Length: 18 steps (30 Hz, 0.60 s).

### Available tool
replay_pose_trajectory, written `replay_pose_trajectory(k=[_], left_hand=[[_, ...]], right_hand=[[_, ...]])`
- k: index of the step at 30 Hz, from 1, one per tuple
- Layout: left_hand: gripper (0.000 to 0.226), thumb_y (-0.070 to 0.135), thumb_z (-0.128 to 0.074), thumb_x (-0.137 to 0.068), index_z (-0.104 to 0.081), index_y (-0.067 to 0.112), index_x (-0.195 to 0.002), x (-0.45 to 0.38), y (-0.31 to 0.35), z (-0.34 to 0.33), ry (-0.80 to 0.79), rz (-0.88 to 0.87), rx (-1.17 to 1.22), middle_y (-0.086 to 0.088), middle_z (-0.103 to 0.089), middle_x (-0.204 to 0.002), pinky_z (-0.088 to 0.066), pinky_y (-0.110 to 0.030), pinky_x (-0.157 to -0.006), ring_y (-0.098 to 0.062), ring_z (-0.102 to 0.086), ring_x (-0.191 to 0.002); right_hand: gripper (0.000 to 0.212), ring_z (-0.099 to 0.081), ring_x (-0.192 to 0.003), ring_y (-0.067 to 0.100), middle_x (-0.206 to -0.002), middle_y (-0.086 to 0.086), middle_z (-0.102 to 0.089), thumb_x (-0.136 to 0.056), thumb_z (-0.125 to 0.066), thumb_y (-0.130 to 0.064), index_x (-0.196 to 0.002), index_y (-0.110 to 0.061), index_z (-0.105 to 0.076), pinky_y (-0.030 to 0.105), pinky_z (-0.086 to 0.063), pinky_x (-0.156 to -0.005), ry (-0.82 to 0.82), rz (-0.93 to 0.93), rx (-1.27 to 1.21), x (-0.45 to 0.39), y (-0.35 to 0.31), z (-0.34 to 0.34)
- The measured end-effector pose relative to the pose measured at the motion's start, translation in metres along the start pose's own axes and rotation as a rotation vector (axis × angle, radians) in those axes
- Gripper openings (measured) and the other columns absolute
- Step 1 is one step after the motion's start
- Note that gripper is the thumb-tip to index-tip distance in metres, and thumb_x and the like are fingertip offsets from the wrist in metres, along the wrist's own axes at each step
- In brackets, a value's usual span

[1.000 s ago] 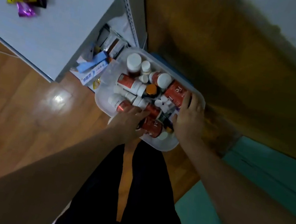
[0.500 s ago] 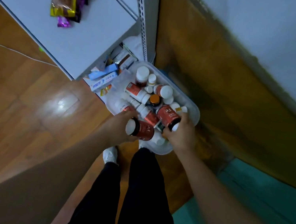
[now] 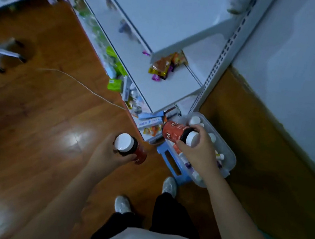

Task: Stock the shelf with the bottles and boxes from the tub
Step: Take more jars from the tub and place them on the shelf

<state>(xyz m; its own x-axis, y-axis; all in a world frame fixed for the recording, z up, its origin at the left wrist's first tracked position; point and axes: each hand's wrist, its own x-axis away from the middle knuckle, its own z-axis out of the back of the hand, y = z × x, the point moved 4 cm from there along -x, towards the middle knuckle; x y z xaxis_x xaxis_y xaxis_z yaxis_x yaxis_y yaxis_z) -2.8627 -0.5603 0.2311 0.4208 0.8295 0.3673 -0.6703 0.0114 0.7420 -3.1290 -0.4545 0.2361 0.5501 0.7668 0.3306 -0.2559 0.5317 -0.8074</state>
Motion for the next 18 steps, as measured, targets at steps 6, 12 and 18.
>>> replay_pose_trajectory(k=[6,12,18], left_hand=[[0.062,0.038,-0.083,-0.069,-0.052,0.039,-0.122,0.063,0.002,0.102,0.176,0.005,0.403,0.018,-0.060,-0.116,-0.052,-0.014,-0.065,0.003,-0.064,-0.094],[0.054,0.039,-0.080,-0.068,-0.060,0.034,-0.118,0.094,0.011,0.196,0.264,-0.125,0.672,0.015,-0.069,-0.113,-0.054,-0.024,-0.083,-0.003,-0.064,-0.106],[0.042,0.038,-0.071,-0.082,-0.063,0.022,-0.120,0.089,0.030,0.260,0.283,-0.169,1.000,-0.012,-0.071,-0.112,-0.056,-0.045,-0.085,-0.029,-0.069,-0.101]], right_hand=[[0.048,-0.059,-0.091,0.004,-0.110,-0.003,-0.057,-0.084,-0.076,-0.029,-0.124,-0.022,-0.048,0.008,-0.048,-0.061,-0.033,0.151,-0.190,0.041,-0.125,-0.042],[0.047,-0.065,-0.100,0.007,-0.114,-0.002,-0.065,-0.081,-0.076,-0.039,-0.122,-0.028,-0.056,0.020,-0.051,-0.076,-0.144,0.319,-0.512,0.062,-0.252,-0.091],[0.064,-0.066,-0.094,0.011,-0.103,0.001,-0.067,-0.072,-0.075,-0.044,-0.128,-0.019,-0.057,0.030,-0.052,-0.081,-0.227,0.348,-0.847,0.059,-0.348,-0.119]])
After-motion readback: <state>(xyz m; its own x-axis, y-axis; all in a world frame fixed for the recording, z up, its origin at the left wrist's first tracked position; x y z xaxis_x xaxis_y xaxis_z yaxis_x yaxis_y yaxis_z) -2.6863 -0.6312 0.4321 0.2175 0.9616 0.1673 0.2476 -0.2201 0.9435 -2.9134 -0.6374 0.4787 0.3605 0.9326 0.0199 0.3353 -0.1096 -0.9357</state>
